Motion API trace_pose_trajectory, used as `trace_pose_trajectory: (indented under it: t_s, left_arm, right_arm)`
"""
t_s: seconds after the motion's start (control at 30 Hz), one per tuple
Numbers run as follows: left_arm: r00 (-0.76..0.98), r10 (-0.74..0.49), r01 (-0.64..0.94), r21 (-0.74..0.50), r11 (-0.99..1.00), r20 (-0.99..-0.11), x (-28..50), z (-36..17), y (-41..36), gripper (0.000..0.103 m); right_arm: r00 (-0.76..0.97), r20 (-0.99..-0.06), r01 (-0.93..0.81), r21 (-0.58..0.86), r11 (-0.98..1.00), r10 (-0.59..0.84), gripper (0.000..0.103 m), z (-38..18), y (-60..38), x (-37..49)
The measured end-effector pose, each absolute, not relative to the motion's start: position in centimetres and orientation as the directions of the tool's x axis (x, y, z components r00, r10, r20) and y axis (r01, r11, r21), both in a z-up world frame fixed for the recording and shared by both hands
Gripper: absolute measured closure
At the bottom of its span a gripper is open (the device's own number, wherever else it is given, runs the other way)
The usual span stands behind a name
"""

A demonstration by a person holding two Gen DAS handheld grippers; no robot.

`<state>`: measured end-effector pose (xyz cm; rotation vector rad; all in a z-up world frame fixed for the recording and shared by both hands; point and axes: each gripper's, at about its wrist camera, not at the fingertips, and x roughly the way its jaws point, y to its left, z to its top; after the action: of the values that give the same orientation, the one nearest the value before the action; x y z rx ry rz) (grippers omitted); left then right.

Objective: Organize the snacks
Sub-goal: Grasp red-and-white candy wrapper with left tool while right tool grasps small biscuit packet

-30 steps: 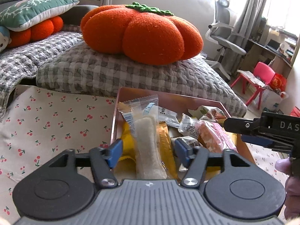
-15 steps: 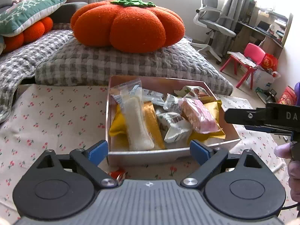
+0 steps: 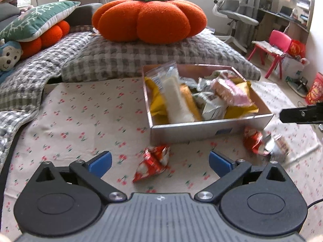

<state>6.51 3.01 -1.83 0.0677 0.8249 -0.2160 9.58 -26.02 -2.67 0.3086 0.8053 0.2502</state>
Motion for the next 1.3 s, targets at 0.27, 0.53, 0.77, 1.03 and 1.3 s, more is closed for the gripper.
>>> trace_pose_trajectory:
  t_s: [0.27, 0.53, 0.77, 1.03, 1.3]
  left_arm:
    - [0.638, -0.141, 0.199, -0.014, 0.98, -0.757, 4.9, -3.1, 4.7, 0.001]
    - [0.63, -0.109, 0.201, 0.026, 0.979, -0.769, 4.0, -4.6, 5.5, 0.001]
    - [0.631, -0.114, 0.206, 0.024, 0.978, -0.768, 3.8, -5.8, 5.5, 0.001]
    - [0.666, -0.103, 0.232, 0.074, 0.97, -0.738, 4.2, -6.7, 5.1, 0.001]
    - [0.678, -0.141, 0.253, 0.048, 0.966, -0.721, 5.3, -7.1, 5.0, 0.015]
  right_arm:
    - [0.638, -0.704, -0.148, 0.286, 0.947, 0.313, 0.008, -4.2, -26.5, 7.2]
    - [0.629, -0.72, -0.172, 0.238, 0.956, 0.292, 0.008, -5.3, -27.0, 5.7]
    - [0.614, -0.748, -0.188, 0.171, 0.967, 0.252, 0.008, -7.1, -27.1, 5.4]
    - [0.653, -0.725, -0.174, 0.138, 0.975, 0.219, 0.008, -7.4, -28.2, 5.4]
    - [0.674, -0.721, -0.064, 0.159, 0.985, 0.16, 0.008, -8.1, -30.7, 6.9]
